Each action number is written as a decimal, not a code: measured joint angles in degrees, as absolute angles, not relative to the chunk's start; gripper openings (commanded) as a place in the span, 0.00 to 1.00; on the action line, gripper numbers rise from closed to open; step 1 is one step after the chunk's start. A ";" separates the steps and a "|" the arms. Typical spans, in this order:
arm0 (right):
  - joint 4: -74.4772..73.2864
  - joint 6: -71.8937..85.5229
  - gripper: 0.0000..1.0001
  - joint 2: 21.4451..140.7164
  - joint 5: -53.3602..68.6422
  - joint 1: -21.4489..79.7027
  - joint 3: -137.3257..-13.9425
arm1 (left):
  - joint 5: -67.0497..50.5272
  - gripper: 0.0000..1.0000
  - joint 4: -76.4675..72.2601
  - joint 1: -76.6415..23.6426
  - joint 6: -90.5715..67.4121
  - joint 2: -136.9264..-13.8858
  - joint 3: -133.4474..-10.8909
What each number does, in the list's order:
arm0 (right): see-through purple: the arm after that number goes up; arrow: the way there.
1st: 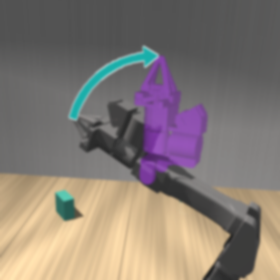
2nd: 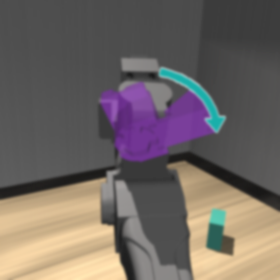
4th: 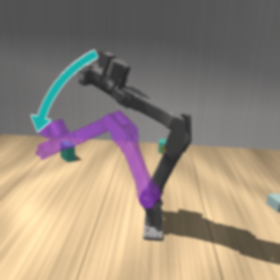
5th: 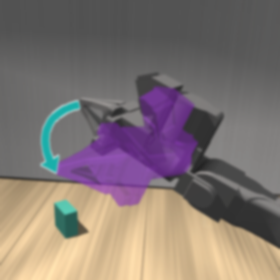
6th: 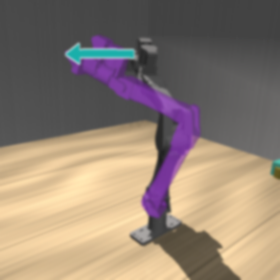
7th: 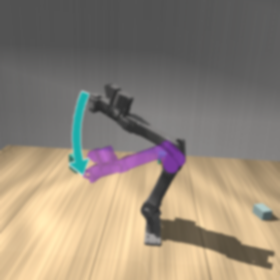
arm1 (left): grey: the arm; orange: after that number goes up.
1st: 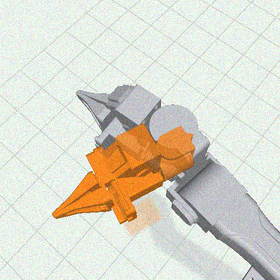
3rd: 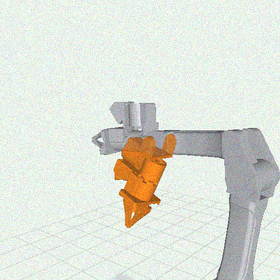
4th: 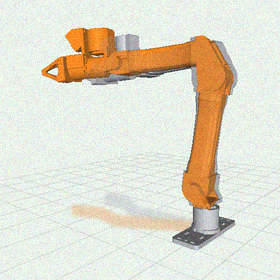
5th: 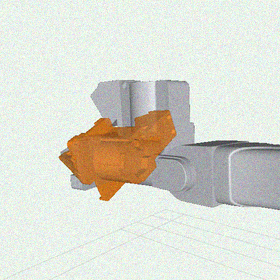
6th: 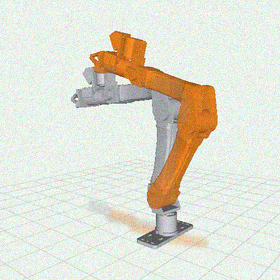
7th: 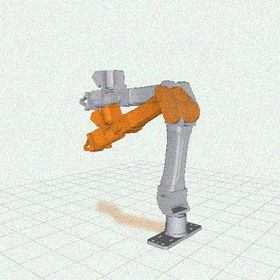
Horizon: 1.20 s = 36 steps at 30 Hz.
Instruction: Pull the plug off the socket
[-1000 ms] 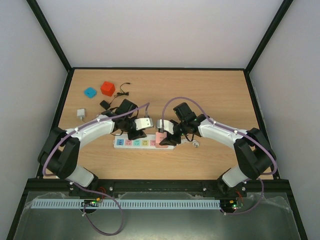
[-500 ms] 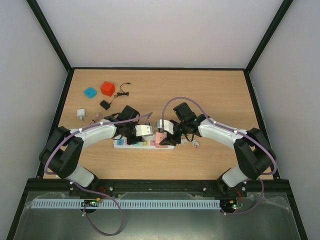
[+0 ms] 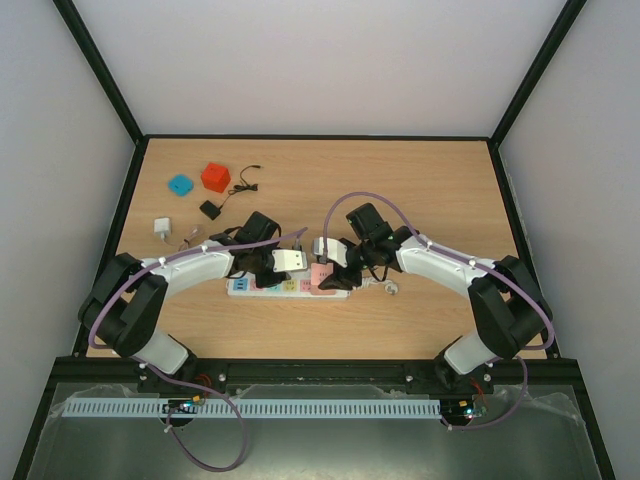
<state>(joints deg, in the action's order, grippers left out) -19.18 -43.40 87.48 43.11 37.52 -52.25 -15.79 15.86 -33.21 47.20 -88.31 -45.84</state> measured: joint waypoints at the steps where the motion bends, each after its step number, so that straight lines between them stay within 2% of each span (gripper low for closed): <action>1: -19.27 -43.40 0.24 87.48 43.13 37.52 -52.29 | -15.79 0.36 15.88 -33.21 47.20 -88.33 -45.84; 23: -21.12 -43.75 0.23 85.10 43.81 37.52 -53.93 | -18.31 0.37 16.78 -31.83 47.11 -89.08 -46.65; 28: -21.76 -44.14 0.23 84.60 43.79 37.52 -53.98 | -20.23 0.47 18.87 -30.15 47.03 -89.21 -47.44; 36: -21.52 -38.54 0.22 83.26 44.36 35.83 -54.94 | -27.62 0.77 28.56 -21.61 45.04 -86.78 -54.24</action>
<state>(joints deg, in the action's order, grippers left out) -21.52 -38.54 83.26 44.36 35.83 -54.94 -27.62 28.56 -21.61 45.04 -86.78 -54.24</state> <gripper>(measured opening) 0.594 0.685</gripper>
